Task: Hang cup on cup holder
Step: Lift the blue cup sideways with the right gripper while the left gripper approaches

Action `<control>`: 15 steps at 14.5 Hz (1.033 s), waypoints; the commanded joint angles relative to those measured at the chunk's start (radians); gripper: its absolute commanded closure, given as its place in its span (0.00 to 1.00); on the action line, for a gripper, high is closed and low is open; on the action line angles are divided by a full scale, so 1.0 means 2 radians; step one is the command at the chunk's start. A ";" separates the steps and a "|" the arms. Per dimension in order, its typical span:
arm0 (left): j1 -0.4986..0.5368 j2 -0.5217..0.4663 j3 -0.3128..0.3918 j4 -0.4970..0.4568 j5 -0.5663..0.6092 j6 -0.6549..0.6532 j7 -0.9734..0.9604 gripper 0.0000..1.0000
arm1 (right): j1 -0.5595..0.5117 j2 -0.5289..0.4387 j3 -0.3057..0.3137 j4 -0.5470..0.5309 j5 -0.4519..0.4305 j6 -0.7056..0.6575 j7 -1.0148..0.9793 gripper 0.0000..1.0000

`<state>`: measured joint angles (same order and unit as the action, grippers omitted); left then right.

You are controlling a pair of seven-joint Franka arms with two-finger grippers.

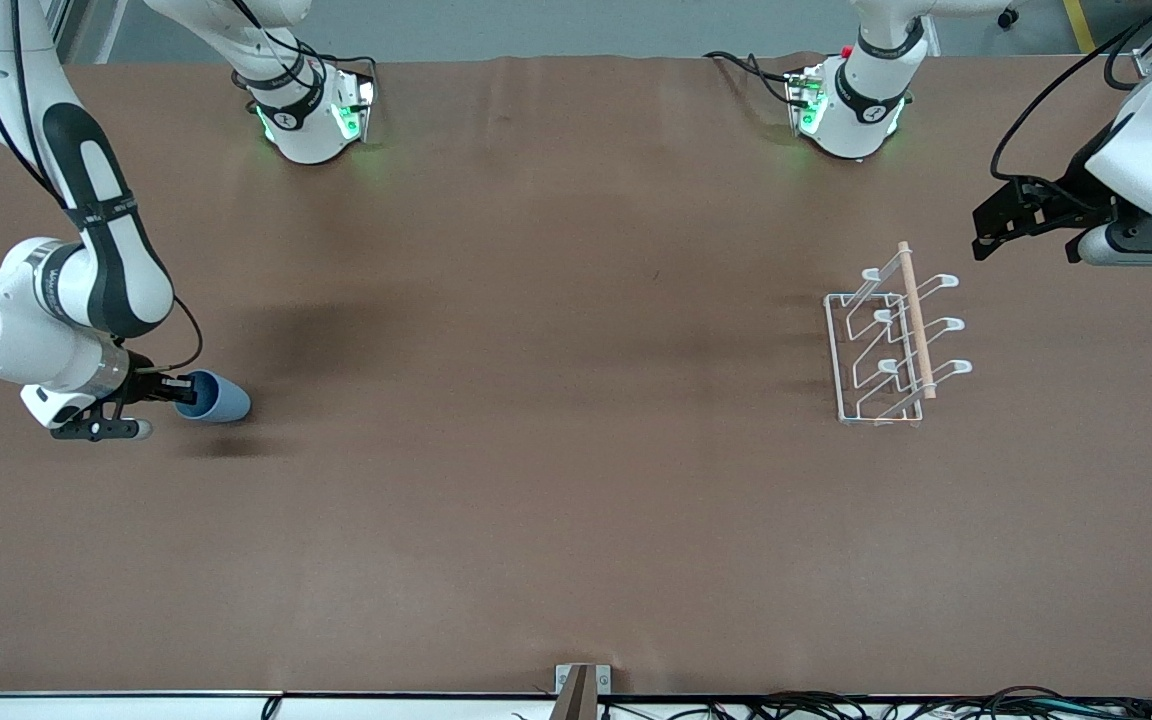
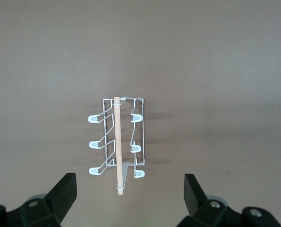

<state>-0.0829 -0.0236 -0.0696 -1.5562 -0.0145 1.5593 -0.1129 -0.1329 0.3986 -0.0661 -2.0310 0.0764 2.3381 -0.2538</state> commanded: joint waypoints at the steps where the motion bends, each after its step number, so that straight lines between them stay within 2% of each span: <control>1: -0.001 0.002 -0.001 0.006 0.001 -0.004 -0.003 0.00 | 0.001 -0.006 0.001 0.015 0.009 -0.038 -0.002 0.98; 5: 0.001 0.002 -0.001 0.007 0.001 -0.004 -0.002 0.00 | 0.010 -0.027 0.004 0.052 0.014 -0.110 -0.002 0.96; 6: 0.001 0.002 -0.001 0.007 0.001 -0.004 -0.001 0.00 | 0.011 -0.038 0.006 0.052 0.032 -0.124 -0.002 0.96; 8: 0.001 0.002 -0.001 0.007 0.001 -0.004 0.000 0.00 | 0.020 -0.062 0.011 0.052 0.103 -0.149 -0.002 0.97; 12: 0.001 0.002 -0.001 0.007 0.001 -0.004 0.004 0.00 | 0.030 -0.074 0.021 0.046 0.260 -0.203 -0.007 1.00; 15: 0.001 0.002 -0.001 0.007 0.001 -0.004 0.006 0.00 | 0.035 -0.091 0.057 0.005 0.388 -0.200 -0.023 1.00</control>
<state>-0.0826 -0.0235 -0.0697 -1.5561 -0.0145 1.5593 -0.1112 -0.0639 0.2671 -0.0004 -1.9408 0.7240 1.9213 -0.2769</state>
